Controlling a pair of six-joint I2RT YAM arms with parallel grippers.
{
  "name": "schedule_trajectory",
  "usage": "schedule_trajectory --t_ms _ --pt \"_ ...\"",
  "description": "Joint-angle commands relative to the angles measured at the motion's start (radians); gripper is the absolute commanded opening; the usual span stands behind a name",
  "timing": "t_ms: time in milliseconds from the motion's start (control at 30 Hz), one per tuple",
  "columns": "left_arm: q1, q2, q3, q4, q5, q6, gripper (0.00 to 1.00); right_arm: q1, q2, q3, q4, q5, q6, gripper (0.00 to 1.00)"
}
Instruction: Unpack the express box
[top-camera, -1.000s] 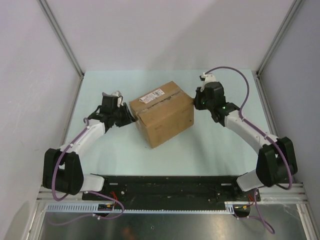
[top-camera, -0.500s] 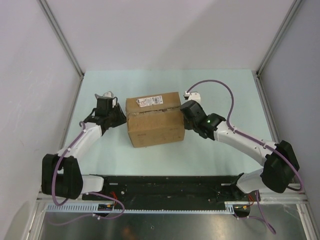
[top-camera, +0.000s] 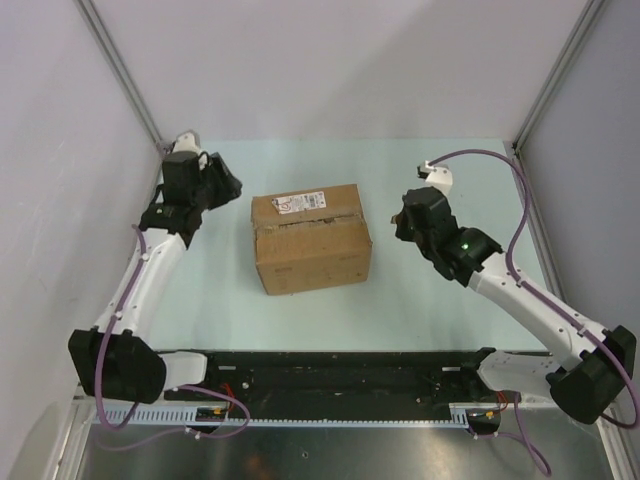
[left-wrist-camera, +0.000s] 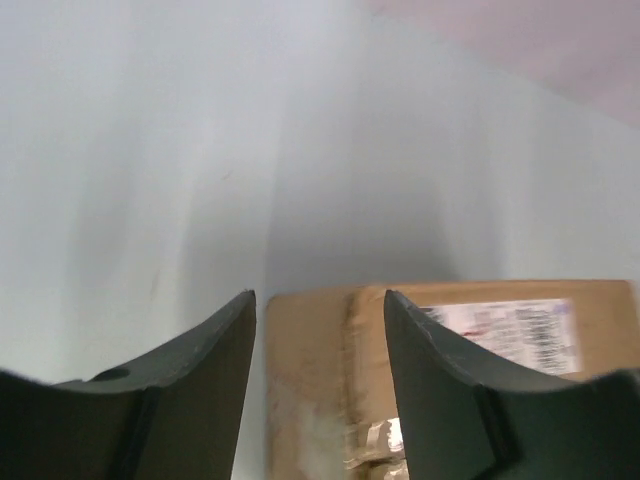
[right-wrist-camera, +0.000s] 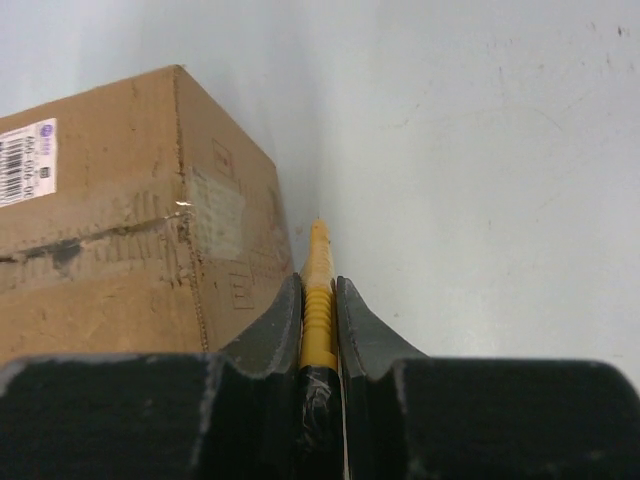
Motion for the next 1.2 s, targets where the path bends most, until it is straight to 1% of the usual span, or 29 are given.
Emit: schedule_trajectory --t_ms 0,33,100,133,200,233,267,300,333,400,467,567,633,767,833,867,900,1000,1167 --pt "-0.093 0.031 0.155 0.018 0.131 0.106 0.62 -0.018 -0.044 0.019 0.074 -0.088 -0.050 0.00" --pt "-0.160 0.046 0.172 0.019 0.134 0.120 0.63 -0.023 -0.059 0.017 0.107 -0.111 -0.057 0.00" --pt "-0.231 0.098 0.226 0.019 0.125 0.166 0.64 -0.037 -0.073 -0.003 0.150 -0.181 -0.075 0.00" --pt "-0.295 0.120 0.244 0.019 0.117 0.176 0.64 -0.058 -0.082 -0.015 0.196 -0.209 -0.078 0.00" --pt "-0.348 0.189 0.298 0.019 0.105 0.196 0.65 -0.089 -0.107 -0.041 0.244 -0.292 -0.064 0.00" --pt "-0.394 0.210 0.318 0.018 0.088 0.204 0.65 -0.130 -0.116 -0.073 0.281 -0.321 -0.054 0.00" --pt "-0.415 0.236 0.353 0.018 0.073 0.215 0.66 -0.150 -0.133 -0.090 0.301 -0.352 -0.046 0.00" --pt "-0.457 0.259 0.373 0.018 0.043 0.219 0.66 -0.173 -0.141 -0.110 0.321 -0.407 -0.034 0.00" --pt "-0.475 0.308 0.394 0.016 -0.029 0.227 0.66 -0.190 -0.151 -0.147 0.356 -0.431 -0.018 0.00" --pt "-0.520 0.345 0.439 0.016 -0.093 0.232 0.67 -0.231 -0.174 -0.181 0.379 -0.477 -0.005 0.00" --pt "-0.543 0.399 0.485 0.008 -0.143 0.235 0.67 -0.259 -0.187 -0.229 0.419 -0.546 0.009 0.00" --pt "-0.586 0.459 0.529 0.007 -0.197 0.259 0.70 -0.281 -0.210 -0.279 0.483 -0.605 0.035 0.00" --pt "-0.615 0.488 0.553 0.007 -0.214 0.288 0.71 -0.285 -0.210 -0.290 0.515 -0.616 0.045 0.00" --pt "-0.669 0.575 0.624 0.007 -0.323 0.356 0.72 -0.290 -0.211 -0.316 0.566 -0.636 0.054 0.00" --pt "-0.692 0.603 0.646 0.007 -0.361 0.386 0.70 -0.295 -0.199 -0.325 0.592 -0.645 0.063 0.00" --pt "-0.696 0.629 0.669 0.005 -0.378 0.393 0.68 -0.298 -0.193 -0.328 0.603 -0.662 0.074 0.00" --pt "-0.704 0.640 0.680 -0.002 -0.418 0.397 0.66 -0.305 -0.187 -0.329 0.624 -0.668 0.083 0.00" --pt "-0.713 0.671 0.708 -0.031 -0.461 0.399 0.63 -0.308 -0.159 -0.339 0.670 -0.682 0.112 0.00" --pt "-0.712 0.692 0.711 -0.067 -0.493 0.385 0.56 -0.313 -0.119 -0.354 0.726 -0.708 0.143 0.00"
